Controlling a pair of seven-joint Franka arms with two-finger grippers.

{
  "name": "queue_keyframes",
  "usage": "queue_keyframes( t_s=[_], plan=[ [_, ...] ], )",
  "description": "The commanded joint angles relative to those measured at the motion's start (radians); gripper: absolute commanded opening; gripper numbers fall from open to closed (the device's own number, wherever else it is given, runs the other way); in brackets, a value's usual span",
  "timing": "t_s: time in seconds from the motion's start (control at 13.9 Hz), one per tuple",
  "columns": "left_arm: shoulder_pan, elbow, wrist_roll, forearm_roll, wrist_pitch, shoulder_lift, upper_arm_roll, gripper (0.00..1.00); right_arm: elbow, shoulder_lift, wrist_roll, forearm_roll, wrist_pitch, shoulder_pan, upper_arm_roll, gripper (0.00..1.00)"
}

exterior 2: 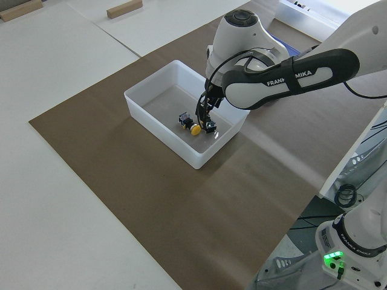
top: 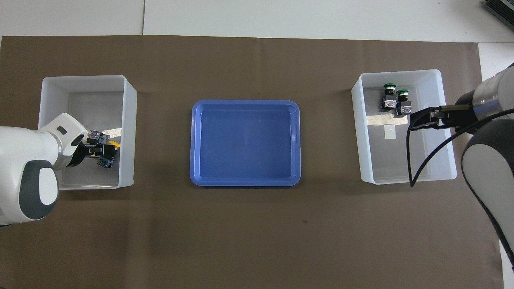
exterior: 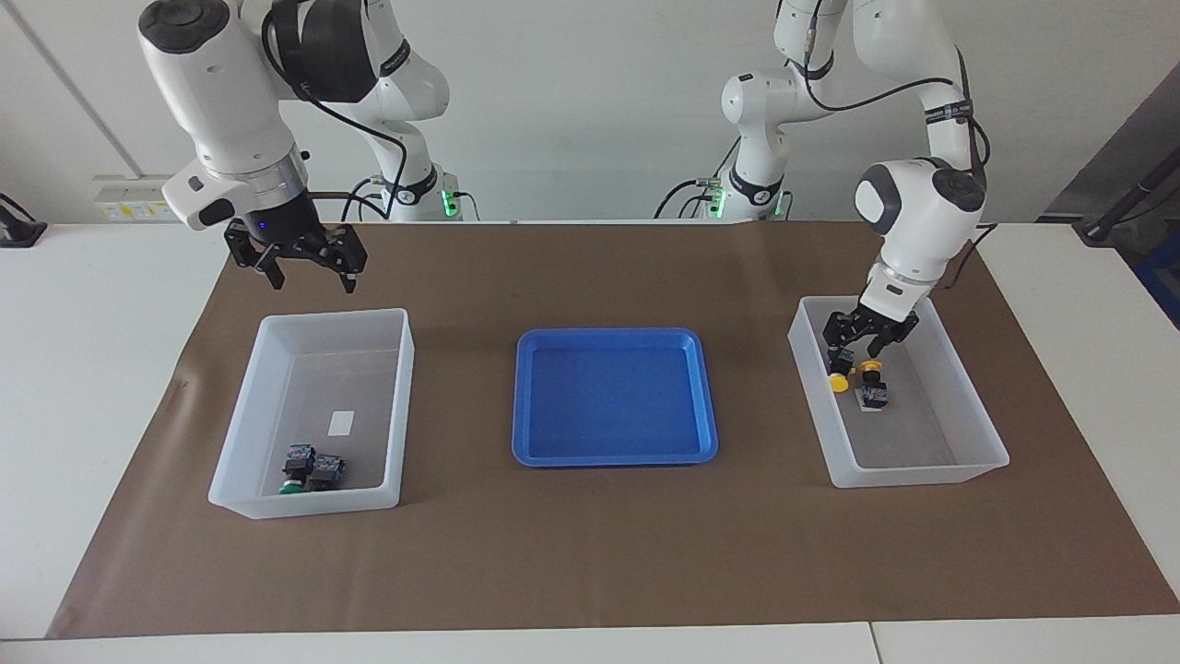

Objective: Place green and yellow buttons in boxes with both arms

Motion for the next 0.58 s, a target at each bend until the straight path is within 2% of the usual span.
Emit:
queue_keyframes(
  t_s=[0.0, 0.14, 0.5],
  plan=[
    [-0.004, 0.082, 0.026, -0.016, -0.072, 0.0, 0.009, 1.0, 0.027, 0.0, -0.036, 0.019, -0.042, -0.017, 0.003, 1.0],
    [0.004, 0.199, 0.028, -0.013, -0.196, 0.006, 0.009, 1.0, 0.069, 0.009, -0.045, 0.018, -0.071, -0.02, 0.003, 1.0],
    [-0.01, 0.417, 0.028, 0.021, -0.483, -0.006, -0.002, 1.0, 0.072, 0.017, -0.069, 0.01, -0.068, -0.016, 0.002, 1.0]
  ],
)
